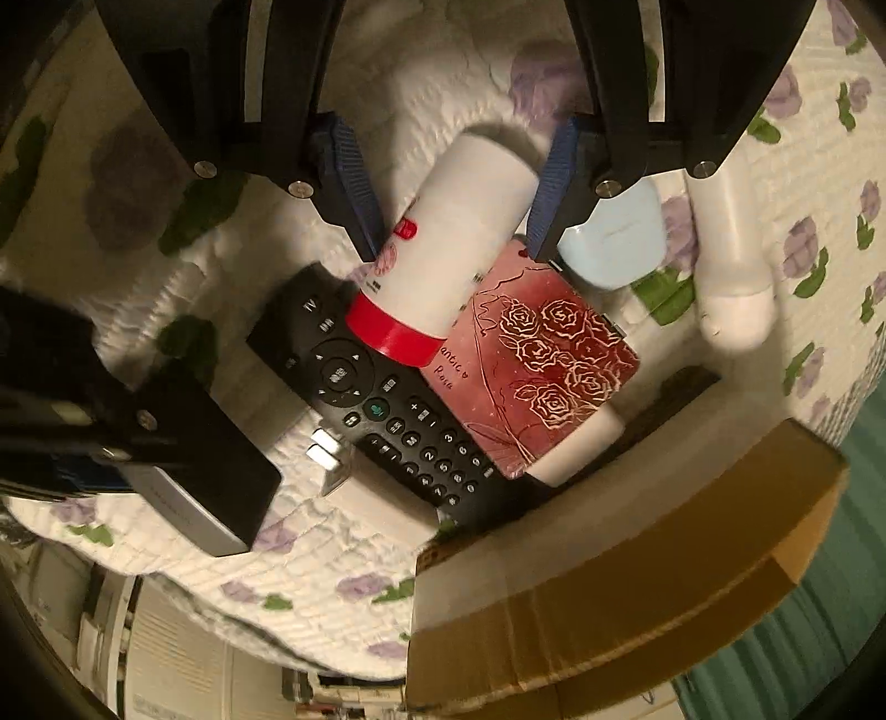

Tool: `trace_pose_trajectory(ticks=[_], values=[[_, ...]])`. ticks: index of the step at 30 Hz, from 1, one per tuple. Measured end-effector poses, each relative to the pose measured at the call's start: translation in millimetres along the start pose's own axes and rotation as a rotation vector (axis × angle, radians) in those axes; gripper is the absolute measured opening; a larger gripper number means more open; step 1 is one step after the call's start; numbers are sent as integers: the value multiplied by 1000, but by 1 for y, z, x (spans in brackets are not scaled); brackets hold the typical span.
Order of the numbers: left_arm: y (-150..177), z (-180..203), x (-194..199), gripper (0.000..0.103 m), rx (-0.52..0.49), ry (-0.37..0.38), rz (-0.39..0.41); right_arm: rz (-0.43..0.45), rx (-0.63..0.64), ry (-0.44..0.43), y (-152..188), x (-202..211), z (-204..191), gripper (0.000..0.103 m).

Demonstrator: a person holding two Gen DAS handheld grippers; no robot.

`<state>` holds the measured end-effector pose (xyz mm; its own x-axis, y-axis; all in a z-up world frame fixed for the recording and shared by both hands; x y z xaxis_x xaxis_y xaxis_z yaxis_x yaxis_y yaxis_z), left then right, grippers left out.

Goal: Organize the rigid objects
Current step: 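Grasp the white red-capped bottle with the left gripper while the right grasps the grey power bank, then lower the bottle into the box and open the left gripper while the right drops the power bank in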

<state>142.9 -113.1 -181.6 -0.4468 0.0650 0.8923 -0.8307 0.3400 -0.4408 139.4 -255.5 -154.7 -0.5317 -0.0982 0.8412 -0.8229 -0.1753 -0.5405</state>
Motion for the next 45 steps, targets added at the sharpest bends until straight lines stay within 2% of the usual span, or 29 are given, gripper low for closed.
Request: trace_pose_trajectory(ticks=[4, 8, 11, 16, 21, 25, 30, 34, 40, 42, 45], values=[[2, -3, 8, 48, 29, 27, 15, -1, 19, 0, 4, 1, -3, 42], [12, -19, 44, 40, 160, 91, 64, 39, 20, -3, 5, 20, -6, 42], [7, -29, 72, 37, 203, 78, 99, 71, 48, 7, 0, 41, -14, 42], [-13, -48, 124, 37, 266, 89, 209, 158, 119, 21, -24, 89, -33, 42], [-50, -70, 170, 37, 291, 101, 330, 236, 158, 0, -59, 122, -44, 42], [-86, -85, 178, 37, 293, 73, 379, 279, 195, 10, -96, 131, -49, 42], [-126, -104, 148, 37, 301, 58, 382, 304, 232, 10, -153, 113, -46, 42], [-142, -112, 109, 37, 287, 40, 361, 276, 249, 4, -184, 67, -41, 42], [-153, -116, 44, 37, 245, 19, 316, 206, 218, -20, -193, -10, -25, 42], [-154, -118, 34, 37, 244, 20, 311, 202, 230, -18, -190, -25, -24, 42], [-151, -121, 30, 40, 292, 7, 310, 183, 218, -45, -187, -38, -20, 42]])
Point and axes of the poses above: each gripper's, at about its wrist camera, not at the fingertips, and x roughly against the way its jaws point, z to its right, y to its underside, the point moved 1 cm from there along -x, roughly the way its jaws point, and after that the axes turned 11 degrees about x, right-handed, at the moved point
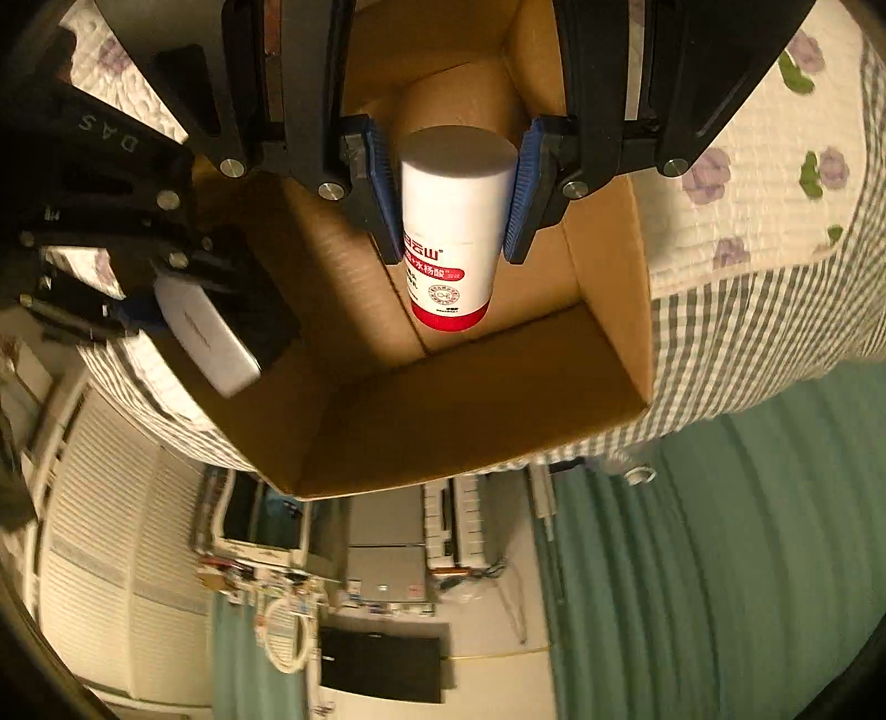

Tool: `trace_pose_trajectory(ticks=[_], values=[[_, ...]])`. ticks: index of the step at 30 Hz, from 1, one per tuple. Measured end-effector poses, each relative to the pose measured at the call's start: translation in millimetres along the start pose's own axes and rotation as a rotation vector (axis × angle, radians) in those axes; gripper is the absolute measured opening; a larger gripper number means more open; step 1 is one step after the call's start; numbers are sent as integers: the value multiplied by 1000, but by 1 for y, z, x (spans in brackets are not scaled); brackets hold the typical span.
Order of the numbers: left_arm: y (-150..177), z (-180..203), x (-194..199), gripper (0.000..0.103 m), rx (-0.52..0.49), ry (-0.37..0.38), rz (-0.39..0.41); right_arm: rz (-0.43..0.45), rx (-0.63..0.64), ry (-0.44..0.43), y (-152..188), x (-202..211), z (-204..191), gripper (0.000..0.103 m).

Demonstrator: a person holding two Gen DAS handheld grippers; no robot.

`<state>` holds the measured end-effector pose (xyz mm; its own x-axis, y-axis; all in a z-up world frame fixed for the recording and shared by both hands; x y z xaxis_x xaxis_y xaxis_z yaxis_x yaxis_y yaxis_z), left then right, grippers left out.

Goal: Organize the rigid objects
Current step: 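Lower the bottle into the box and open the left gripper while the right drops the power bank in, then grasp the light-blue earbud case with the left gripper while the right grasps the white plug adapter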

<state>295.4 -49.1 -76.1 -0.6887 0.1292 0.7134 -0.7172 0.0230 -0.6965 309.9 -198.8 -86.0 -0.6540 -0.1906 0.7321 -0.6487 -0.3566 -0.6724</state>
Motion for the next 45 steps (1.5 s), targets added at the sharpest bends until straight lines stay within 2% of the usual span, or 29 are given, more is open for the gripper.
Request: trace_pose_trajectory(ticks=[1, 3, 5, 6, 12, 14, 18, 23, 26, 31, 34, 37, 45], values=[[1, 1, 2, 40, 13, 4, -8, -19, -24, -20, 2, -2, 3, 42], [1, 2, 14, 44, 20, 11, 5, 8, -51, -12, 0, 9, 8, 44], [0, 3, 27, 54, 20, -13, 15, 43, -49, -2, -3, 31, 9, 63], [-1, 4, 35, 54, 23, -20, 18, 66, -48, 13, -5, 45, 10, 66], [0, 3, 102, 62, 96, -15, 20, 109, 0, 104, -7, 138, 7, 70], [-4, 8, 125, 68, 115, -26, 40, 124, 7, 130, -6, 164, 6, 78], [10, 2, 170, 69, 138, -29, 55, 151, -15, 154, 6, 221, 1, 91], [34, -5, 207, 70, 159, -21, 80, 148, -24, 148, 33, 250, -16, 96], [58, -7, 219, 70, 150, -27, 100, 121, -19, 137, 49, 248, -28, 96], [93, -16, 202, 70, 163, -44, 60, 87, -21, 111, 79, 225, -45, 96], [116, -20, 184, 70, 168, -67, 46, 57, -14, 100, 95, 199, -52, 96], [138, -19, 156, 70, 148, -103, -9, 13, -8, 89, 110, 169, -56, 96], [167, -11, 96, 70, 103, -120, -107, -100, -58, 44, 137, 94, -48, 96]])
Point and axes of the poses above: each gripper's, at about its wrist camera, not at the fingertips, and x roughly against the way its jaws point, z to its right, y to its underside, the point moved 1 cm from there along -x, roughly the way its jaws point, and after that the axes turned 11 degrees about x, right-handed, at the moved point
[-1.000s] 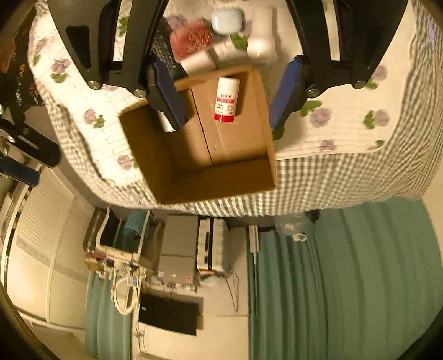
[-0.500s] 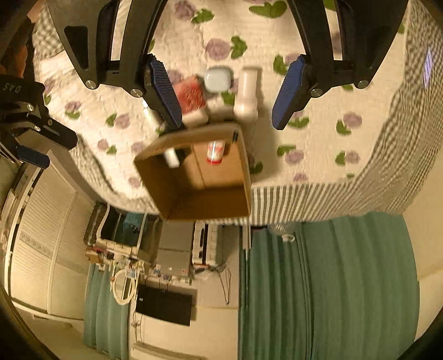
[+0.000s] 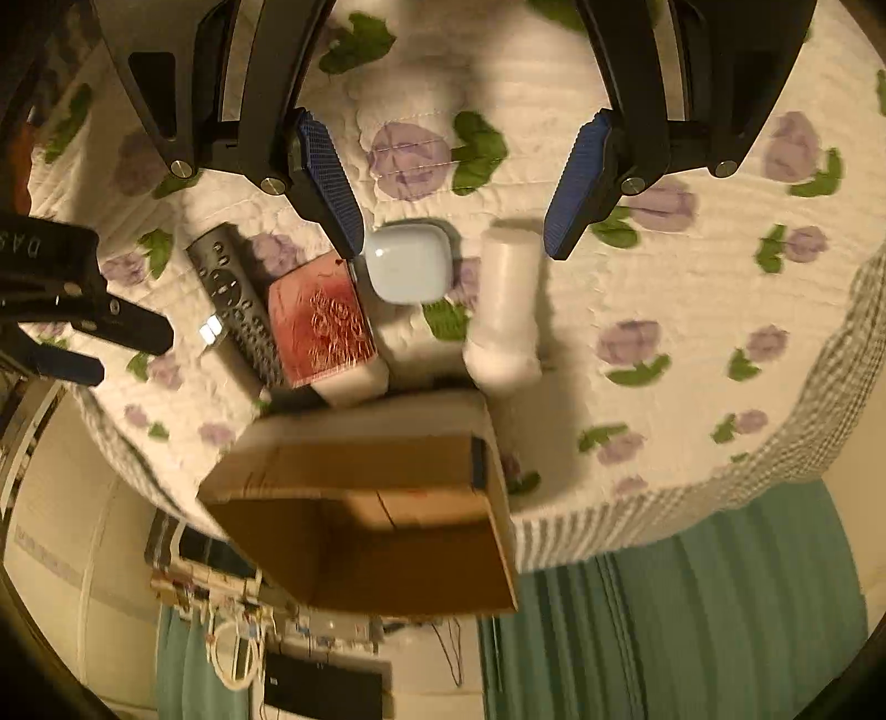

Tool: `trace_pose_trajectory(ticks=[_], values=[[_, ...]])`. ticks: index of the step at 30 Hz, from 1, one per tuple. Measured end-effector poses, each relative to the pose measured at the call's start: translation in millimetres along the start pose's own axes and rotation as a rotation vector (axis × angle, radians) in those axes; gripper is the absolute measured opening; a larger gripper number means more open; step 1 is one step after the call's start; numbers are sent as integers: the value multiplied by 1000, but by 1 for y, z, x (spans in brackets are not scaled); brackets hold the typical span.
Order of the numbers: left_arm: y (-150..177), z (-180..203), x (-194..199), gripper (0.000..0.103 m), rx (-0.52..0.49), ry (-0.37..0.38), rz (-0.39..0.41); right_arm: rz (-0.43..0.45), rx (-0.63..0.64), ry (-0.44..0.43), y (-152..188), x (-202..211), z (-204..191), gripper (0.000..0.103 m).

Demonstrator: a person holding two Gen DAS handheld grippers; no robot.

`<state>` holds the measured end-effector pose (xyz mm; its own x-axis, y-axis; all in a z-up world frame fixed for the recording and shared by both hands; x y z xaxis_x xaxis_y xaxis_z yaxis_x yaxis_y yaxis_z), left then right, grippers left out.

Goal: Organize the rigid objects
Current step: 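Grasp the light-blue earbud case with the left gripper while the right grasps the white plug adapter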

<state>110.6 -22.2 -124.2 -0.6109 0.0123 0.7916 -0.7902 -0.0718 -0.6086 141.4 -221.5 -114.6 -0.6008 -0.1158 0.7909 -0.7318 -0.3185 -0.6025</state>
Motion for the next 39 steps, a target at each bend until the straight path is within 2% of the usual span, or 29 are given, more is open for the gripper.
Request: trace_pose_trajectory(ticks=[3, 5, 10, 18, 20, 24, 26, 30, 35, 39], values=[[2, 6, -20, 70, 2, 12, -32, -15, -28, 0, 1, -18, 8, 89], [1, 10, -31, 70, 7, 17, -49, -26, -47, -14, 0, -29, 14, 79], [0, 23, -49, 70, -31, 24, -72, -40, -37, -33, -8, -47, 13, 66], [0, 16, -76, 67, 24, 65, -163, -57, -39, -42, -10, -59, 9, 60], [0, 15, -74, 51, 31, 62, -156, -60, -47, -37, -10, -60, 11, 57], [1, 12, -64, 51, 40, 76, -144, -66, -56, -30, -12, -65, 15, 51], [-1, 11, -52, 51, 51, 78, -99, -70, -55, -30, -13, -70, 16, 46], [-11, 10, -43, 51, 64, 78, -65, -75, -47, -25, -17, -78, 17, 39], [-21, 12, -42, 51, 73, 82, -51, -82, -40, -27, -24, -88, 17, 23], [-22, 20, -45, 51, 61, 75, -53, -107, -32, -31, -28, -103, 14, 22]])
Point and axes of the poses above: each gripper's, at about its wrist camera, not at the fingertips, and x roughly against the way its jaws point, z to its right, y to its underside, the point moved 1 cm from there along -x, roughly the way its jaws point, and after that the axes turned 11 degrees about x, right-handed, at the moved point
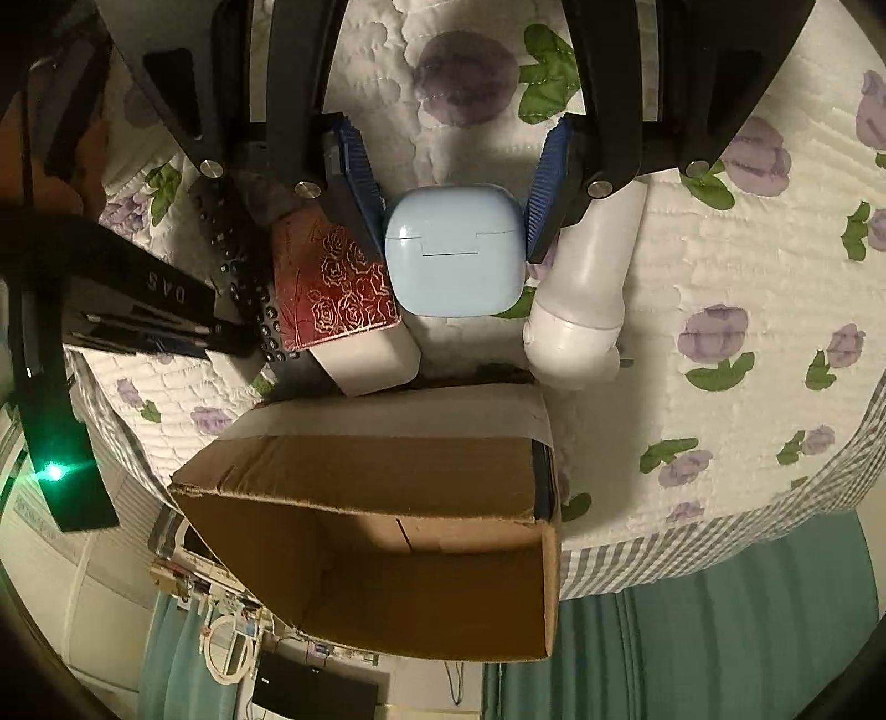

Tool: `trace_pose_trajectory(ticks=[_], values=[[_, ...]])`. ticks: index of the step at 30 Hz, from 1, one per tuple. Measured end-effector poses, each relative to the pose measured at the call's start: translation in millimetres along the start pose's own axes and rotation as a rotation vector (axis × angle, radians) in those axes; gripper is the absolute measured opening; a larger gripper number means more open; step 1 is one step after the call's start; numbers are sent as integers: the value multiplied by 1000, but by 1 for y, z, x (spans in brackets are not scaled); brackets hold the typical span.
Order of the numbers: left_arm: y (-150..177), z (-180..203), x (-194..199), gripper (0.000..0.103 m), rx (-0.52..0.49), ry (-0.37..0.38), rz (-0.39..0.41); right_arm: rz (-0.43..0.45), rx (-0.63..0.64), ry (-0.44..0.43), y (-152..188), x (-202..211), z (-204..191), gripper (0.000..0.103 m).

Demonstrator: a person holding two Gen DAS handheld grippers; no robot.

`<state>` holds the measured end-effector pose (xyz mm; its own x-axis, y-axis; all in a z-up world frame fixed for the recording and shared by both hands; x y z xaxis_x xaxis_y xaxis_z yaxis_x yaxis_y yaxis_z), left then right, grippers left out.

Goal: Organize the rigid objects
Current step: 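Grasp the light-blue earbud case with the left gripper while the right grasps the white plug adapter, then carry both items over the box and release them inside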

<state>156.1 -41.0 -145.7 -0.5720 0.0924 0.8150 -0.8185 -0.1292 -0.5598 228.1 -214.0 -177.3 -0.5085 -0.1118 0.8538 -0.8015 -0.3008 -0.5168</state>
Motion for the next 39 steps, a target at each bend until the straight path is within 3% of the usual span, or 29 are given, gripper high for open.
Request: trace_pose_trajectory(ticks=[9, 22, 32, 39], values=[[4, 1, 10, 51, -15, -11, 7, 45, -8, -12, 12, 17, 5, 22], [-10, 20, 79, 51, -24, 21, 91, 152, 25, 43, 22, 108, -5, 22], [-52, 28, 145, 51, 10, 99, 173, 265, 77, 87, -9, 204, -17, 22], [-100, 38, 167, 51, -51, 74, 252, 368, 89, 96, -59, 252, -18, 21]])
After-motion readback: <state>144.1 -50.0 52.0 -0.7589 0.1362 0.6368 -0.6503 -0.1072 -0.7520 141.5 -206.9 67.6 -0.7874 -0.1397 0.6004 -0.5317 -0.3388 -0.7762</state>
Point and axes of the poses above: each gripper's, at about its wrist camera, not at the fingertips, and x roughly against the way its jaws point, z to its right, y to its underside, the point moved 1 cm from there along -x, roughly the way its jaws point, and after that the axes turned 11 degrees about x, right-handed, at the moved point
